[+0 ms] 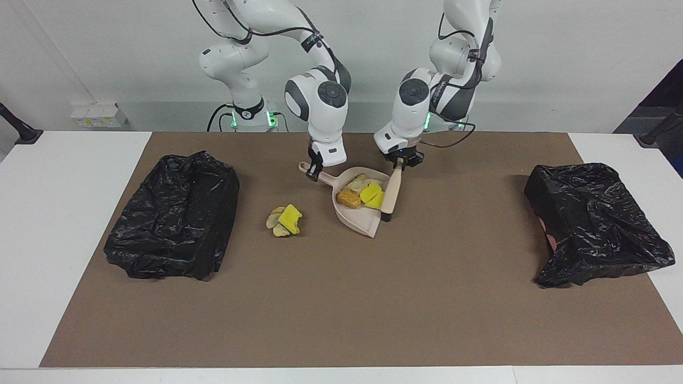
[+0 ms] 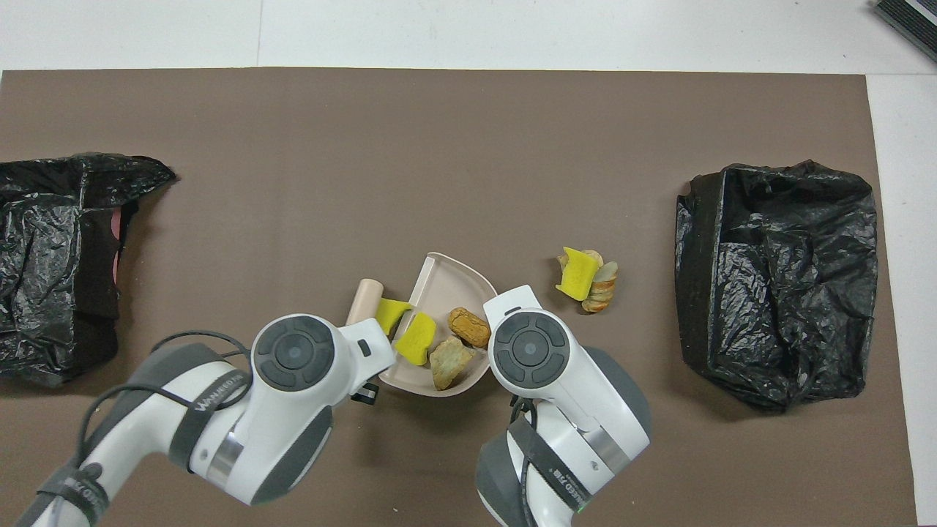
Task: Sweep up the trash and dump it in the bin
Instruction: 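Sweep the remaining scraps into the dustpan with the left gripper's brush, then carry the loaded dustpan to the nearby black bag with the right gripper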
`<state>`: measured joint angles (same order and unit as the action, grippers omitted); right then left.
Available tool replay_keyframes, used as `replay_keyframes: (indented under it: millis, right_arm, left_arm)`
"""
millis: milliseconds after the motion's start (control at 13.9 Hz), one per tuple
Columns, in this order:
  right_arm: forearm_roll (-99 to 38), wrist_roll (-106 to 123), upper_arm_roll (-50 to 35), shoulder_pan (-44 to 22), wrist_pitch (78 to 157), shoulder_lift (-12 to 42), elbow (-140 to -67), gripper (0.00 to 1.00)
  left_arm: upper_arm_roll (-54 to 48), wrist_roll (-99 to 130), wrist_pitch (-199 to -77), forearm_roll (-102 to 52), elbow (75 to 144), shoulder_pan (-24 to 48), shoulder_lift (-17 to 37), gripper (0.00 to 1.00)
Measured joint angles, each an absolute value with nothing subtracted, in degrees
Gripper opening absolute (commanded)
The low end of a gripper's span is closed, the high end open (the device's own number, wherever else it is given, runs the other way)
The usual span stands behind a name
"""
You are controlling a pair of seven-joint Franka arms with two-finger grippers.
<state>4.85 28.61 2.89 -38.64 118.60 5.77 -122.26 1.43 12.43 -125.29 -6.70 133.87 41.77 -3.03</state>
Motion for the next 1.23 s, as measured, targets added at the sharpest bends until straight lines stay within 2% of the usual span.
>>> replay_keyframes:
  millis: [361, 794, 1010, 1227]
  right_arm:
    - [4.8, 28.6, 2.9, -38.6, 118.6, 5.8, -122.3, 0.00]
    - [4.8, 28.6, 3.0, -38.1, 118.5, 5.3, -122.0, 0.00]
    - [4.8, 28.6, 3.0, -35.1, 115.6, 2.3, -121.5, 0.00]
    - [4.8, 29.3, 3.2, -29.8, 108.7, -3.7, -119.9, 0.00]
  left_arm:
    - [3.0, 12.3, -126.4, -10.4, 133.7, 41.6, -2.3, 0.00]
    - [3.5, 11.4, -125.4, -9.8, 133.7, 31.8, -1.6, 0.00]
    - [3.6, 11.2, -125.1, -6.5, 133.7, 29.3, -1.3, 0.00]
    - [3.5, 11.6, -124.9, -5.1, 133.7, 28.7, -1.3, 0.00]
